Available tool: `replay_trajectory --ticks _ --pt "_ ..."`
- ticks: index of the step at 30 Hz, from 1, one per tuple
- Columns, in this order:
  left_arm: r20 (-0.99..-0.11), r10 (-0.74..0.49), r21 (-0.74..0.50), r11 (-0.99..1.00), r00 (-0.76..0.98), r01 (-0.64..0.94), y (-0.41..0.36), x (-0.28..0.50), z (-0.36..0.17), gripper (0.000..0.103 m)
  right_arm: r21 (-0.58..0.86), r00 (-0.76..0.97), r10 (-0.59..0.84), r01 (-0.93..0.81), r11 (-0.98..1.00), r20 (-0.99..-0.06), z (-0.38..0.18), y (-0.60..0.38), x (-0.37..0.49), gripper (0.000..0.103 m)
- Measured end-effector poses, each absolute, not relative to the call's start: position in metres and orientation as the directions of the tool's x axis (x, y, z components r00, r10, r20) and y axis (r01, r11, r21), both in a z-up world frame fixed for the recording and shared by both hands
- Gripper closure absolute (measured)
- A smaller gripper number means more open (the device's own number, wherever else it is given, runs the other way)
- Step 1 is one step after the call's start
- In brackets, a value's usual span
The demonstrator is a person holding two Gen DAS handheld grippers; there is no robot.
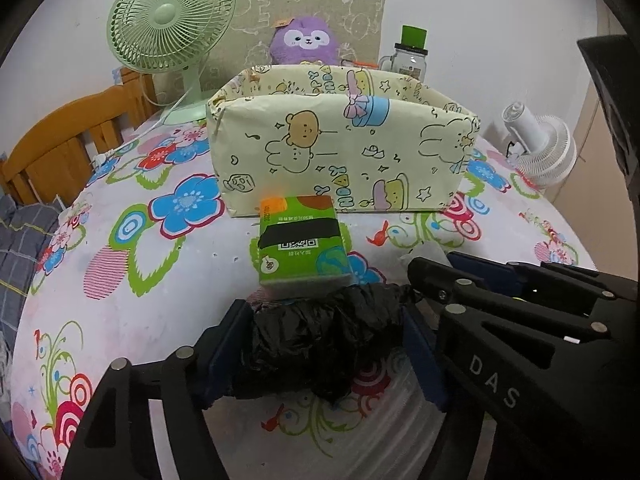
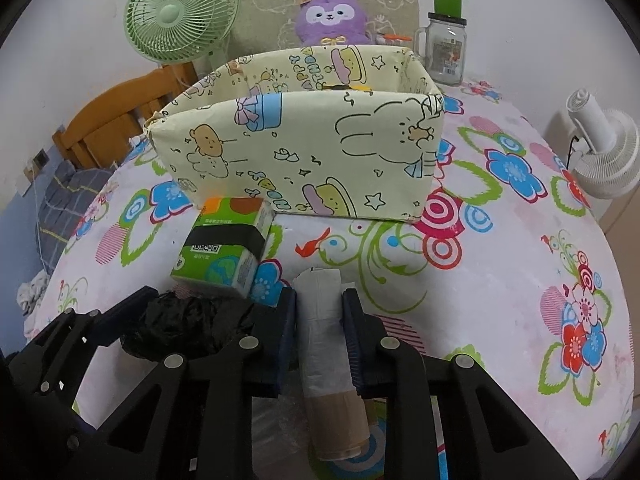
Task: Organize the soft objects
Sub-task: 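Lift and carry the black cloth in the left tool and white roll in the right over the box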
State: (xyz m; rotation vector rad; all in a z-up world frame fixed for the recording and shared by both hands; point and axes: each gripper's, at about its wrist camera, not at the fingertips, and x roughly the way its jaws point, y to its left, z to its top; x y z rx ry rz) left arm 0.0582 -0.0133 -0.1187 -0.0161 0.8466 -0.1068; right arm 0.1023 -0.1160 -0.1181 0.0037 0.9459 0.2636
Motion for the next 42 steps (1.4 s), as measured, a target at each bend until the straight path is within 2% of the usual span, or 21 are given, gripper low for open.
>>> replay_trajectory --ticks 8,12,16,20,28,42 --pt "-0.767 -0.024 -0.006 1.000 0.641 0.030 -0.013 0.060 -0.126 0.000 0.112 0.533 0.226 -0.237 0.965 -0.816 -0.125 -0.111 0.102 0.077" --pt "-0.780 -0.002 0.002 1.000 0.625 0.006 -0.009 0.062 -0.131 0.000 0.107 0.525 0.225 -0.244 0.964 -0.821 -0.128 -0.108 0.103 0.077" --pt "-0.796 -0.035 -0.045 0.999 0.605 -0.001 -0.004 0.065 -0.137 0.000 0.108 0.523 0.226 -0.246 0.963 -0.822 -0.129 -0.108 0.105 0.077" --pt "-0.801 -0.075 -0.098 0.995 0.594 -0.008 0.002 0.065 -0.138 0.007 0.109 0.522 0.226 -0.245 0.963 -0.822 -0.130 -0.108 0.106 0.077" --pt "-0.783 -0.100 -0.124 0.992 0.614 0.004 0.002 0.058 -0.134 0.020 0.113 0.527 0.229 -0.244 0.963 -0.818 -0.128 -0.107 0.105 0.077" --pt "-0.758 -0.120 -0.127 0.991 0.641 0.035 -0.008 0.053 -0.117 0.033 0.114 0.568 0.221 -0.218 0.969 -0.793 -0.111 -0.118 0.099 0.077"
